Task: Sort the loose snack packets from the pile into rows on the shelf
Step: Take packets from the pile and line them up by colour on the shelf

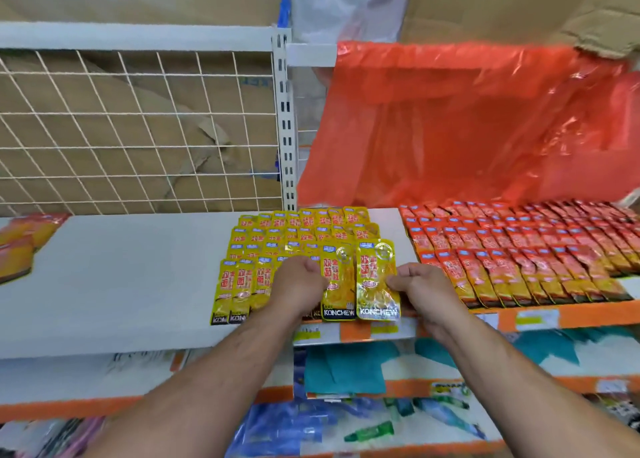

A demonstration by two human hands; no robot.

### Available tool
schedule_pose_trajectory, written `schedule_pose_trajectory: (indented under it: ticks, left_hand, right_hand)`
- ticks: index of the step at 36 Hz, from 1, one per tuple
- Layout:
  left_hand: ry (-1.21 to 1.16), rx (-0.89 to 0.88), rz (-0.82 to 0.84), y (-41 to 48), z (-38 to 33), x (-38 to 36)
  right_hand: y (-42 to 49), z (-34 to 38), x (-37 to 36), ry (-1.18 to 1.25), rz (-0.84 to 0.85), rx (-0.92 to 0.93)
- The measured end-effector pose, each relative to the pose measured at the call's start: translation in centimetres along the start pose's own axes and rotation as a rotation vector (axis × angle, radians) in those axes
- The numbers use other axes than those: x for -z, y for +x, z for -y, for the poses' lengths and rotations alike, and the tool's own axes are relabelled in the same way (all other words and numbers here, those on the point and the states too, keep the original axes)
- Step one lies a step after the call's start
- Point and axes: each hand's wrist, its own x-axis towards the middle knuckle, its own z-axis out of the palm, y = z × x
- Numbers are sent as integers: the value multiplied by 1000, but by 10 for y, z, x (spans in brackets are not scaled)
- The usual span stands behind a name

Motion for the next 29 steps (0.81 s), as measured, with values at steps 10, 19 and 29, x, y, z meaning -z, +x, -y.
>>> schedule_pose_trajectory:
  ticks: [10,19,29]
  left_hand:
    - [244,-121,-58,9,-3,-20]
    - [434,-231,-68,8,3,-25]
    - [600,-261,-72,9,4,-25]
  right_hand:
    - [17,-4,12,27,6,-46]
    - [22,-9,10,55,-7,-47]
    - [25,-18,12,39,-7,-44]
